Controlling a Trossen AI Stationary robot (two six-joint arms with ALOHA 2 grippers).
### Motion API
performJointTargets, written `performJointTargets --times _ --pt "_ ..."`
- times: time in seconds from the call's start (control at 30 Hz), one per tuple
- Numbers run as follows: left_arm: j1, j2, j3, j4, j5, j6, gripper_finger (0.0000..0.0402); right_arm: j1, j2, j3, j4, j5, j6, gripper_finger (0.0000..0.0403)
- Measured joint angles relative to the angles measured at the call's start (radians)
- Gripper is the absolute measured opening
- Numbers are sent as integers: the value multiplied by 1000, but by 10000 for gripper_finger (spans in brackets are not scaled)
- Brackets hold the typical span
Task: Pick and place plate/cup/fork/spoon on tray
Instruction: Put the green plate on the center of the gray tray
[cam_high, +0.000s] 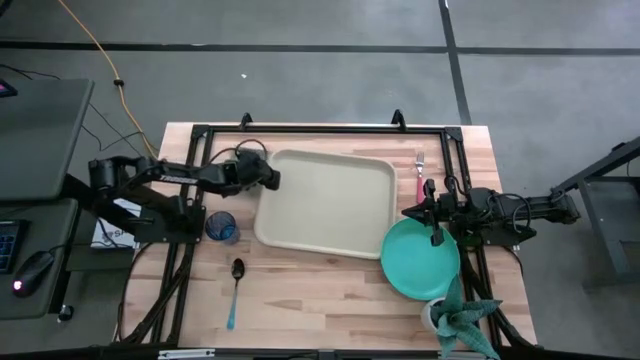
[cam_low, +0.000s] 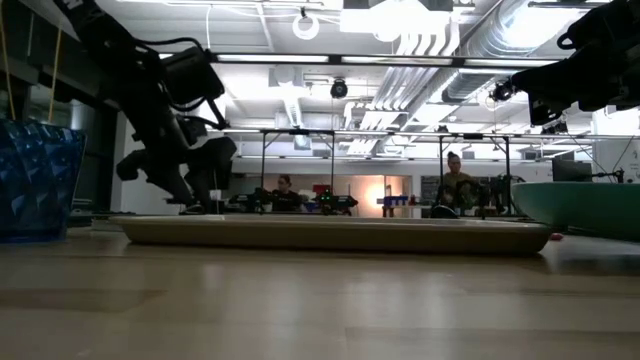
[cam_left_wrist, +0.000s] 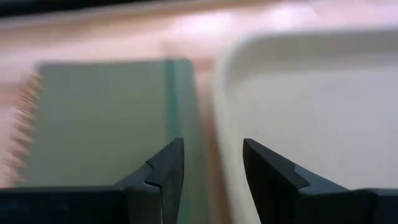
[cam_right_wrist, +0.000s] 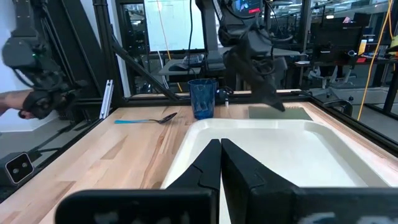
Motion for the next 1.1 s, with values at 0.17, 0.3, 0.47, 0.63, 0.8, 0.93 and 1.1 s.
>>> performJointTargets --times 0.17,0.3,0.47,0.63,0.8,0.93,1.1 --pt "105 11 0 -1 76 128 138 0 0 0 0 0 0 0" --pt "170 25 0 -5 147 194 87 0 0 0 0 0 0 0" --pt "208 25 0 -32 187 236 11 0 0 0 0 0 0 0" --pt "245 31 0 -39 243 254 2 0 0 0 0 0 0 0" --pt "292 67 0 -39 254 257 1 0 0 0 0 0 0 0" --pt "298 88 1 -8 226 251 0 0 0 0 0 0 0 0" --pt "295 103 1 60 116 219 0 0 0 0 0 0 0 0"
